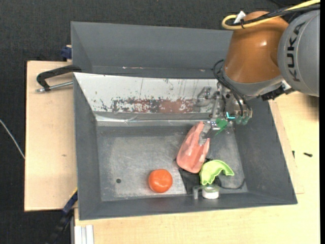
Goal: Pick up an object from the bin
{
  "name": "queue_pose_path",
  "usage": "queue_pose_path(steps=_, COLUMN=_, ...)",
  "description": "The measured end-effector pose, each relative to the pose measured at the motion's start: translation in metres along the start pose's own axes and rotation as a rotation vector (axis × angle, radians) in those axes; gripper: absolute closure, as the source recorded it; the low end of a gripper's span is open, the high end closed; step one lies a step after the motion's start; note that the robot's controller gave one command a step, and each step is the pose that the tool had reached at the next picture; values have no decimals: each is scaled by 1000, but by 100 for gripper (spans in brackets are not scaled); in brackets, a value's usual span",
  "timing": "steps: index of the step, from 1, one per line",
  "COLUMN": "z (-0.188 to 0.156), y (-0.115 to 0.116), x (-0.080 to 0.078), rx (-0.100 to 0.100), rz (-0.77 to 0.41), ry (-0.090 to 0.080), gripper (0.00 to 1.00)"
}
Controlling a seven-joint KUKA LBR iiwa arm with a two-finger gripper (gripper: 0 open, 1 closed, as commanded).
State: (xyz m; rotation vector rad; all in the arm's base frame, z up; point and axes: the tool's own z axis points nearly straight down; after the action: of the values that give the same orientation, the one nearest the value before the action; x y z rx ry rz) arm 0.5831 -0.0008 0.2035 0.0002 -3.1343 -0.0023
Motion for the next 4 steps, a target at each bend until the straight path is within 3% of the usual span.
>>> queue_pose_path(steps=1, z=-2, y=0, x=0, rx=0, rz=0, ry=-4, gripper=0)
queue_pose_path(steps=2, z=-1, y=-5, x=8, rx=1, rz=-133, ry=-10, gripper=0)
queue_pose_path(steps=3, z=28, y=-26, x=36, rx=2, rz=-279, ry=-10, gripper=0)
queue_pose_path(steps=4, z=81, y=-55, x=40, rx=2, rz=-211, ry=-14, gripper=0)
